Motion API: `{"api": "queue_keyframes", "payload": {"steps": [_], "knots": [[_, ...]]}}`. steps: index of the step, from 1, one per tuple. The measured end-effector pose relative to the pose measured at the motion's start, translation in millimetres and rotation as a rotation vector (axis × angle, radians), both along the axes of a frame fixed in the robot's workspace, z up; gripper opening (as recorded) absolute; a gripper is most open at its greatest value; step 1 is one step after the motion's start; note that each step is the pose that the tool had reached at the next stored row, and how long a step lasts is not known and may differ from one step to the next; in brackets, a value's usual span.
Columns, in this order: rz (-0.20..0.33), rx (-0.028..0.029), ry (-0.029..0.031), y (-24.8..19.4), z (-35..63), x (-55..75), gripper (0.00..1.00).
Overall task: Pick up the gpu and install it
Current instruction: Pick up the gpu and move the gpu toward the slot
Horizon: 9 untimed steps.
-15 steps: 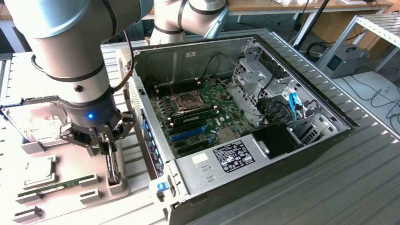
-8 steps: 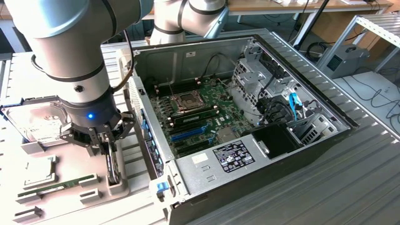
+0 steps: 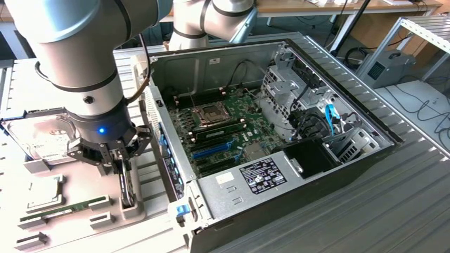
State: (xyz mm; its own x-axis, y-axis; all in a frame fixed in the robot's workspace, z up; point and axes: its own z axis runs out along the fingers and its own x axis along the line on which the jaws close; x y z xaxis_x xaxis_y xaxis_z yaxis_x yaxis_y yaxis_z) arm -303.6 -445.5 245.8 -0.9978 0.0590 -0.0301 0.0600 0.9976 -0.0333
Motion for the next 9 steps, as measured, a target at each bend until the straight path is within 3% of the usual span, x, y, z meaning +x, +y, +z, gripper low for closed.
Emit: {"api": "queue_keyframes", "payload": {"steps": [9], "knots": [[0.000,0.0001,-0.0003,0.0,1.1,-0.5,0.26]]}}
